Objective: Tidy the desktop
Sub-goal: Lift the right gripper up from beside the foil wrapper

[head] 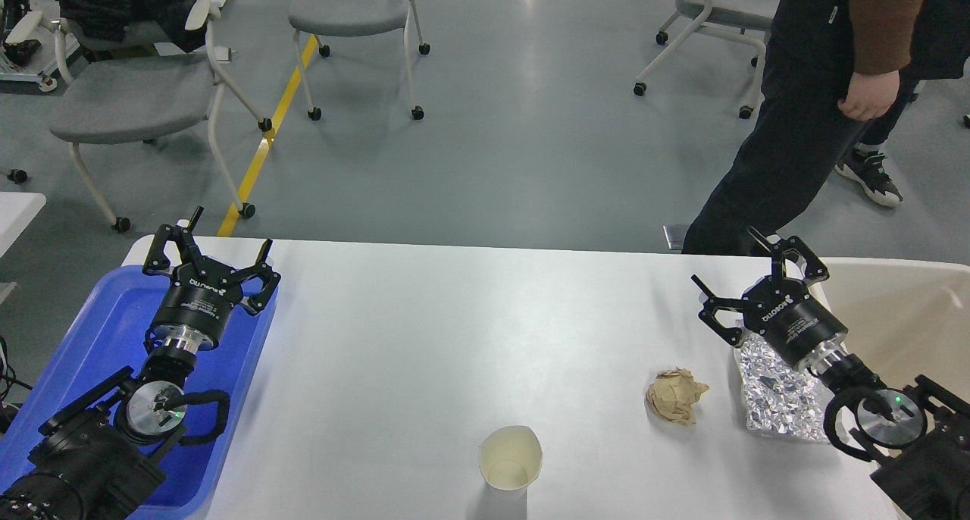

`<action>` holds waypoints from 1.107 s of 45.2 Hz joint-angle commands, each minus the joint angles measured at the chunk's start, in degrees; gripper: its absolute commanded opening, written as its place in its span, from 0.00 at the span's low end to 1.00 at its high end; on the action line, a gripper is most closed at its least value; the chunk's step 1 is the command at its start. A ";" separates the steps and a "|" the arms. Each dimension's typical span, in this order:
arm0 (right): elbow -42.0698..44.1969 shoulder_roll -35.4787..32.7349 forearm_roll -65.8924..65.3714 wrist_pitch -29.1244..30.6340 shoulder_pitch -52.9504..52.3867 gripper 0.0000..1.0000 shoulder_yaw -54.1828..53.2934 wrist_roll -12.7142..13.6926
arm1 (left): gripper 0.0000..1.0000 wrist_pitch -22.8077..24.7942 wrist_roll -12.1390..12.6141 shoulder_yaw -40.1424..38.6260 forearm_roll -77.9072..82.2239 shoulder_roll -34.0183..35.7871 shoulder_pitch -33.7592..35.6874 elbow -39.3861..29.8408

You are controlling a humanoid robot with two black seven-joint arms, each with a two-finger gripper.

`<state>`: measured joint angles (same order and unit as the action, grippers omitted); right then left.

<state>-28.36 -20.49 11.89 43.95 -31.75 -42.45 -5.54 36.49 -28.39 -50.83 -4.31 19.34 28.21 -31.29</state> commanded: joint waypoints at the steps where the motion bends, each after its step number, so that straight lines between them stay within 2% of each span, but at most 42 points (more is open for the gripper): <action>1: -0.47 0.02 -0.73 0.09 0.11 1.00 0.00 0.00 | 1.00 -0.02 -0.17 0.03 0.00 0.00 0.00 0.00; 16: -2.39 -0.42 -1.08 0.17 0.72 1.00 0.00 0.00 | 1.00 -0.19 -0.08 0.03 0.00 0.00 0.00 0.00; 26: -13.28 -5.08 -5.90 -1.58 1.42 1.00 0.09 0.00 | 1.00 -0.11 -0.08 0.03 0.00 0.00 0.00 0.00; 43: -38.77 -16.33 -16.54 -16.60 0.72 1.00 -0.09 0.53 | 1.00 -0.11 -0.08 0.03 0.00 0.00 0.00 0.00; 50: -48.44 -19.67 -19.53 -22.15 -1.56 1.00 0.09 2.02 | 1.00 -0.11 -0.08 0.03 0.00 0.00 0.00 0.00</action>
<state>-61.53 -34.38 -2.22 30.18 -31.03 -42.49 -4.94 36.37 -28.48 -50.80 -4.33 19.34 28.21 -31.28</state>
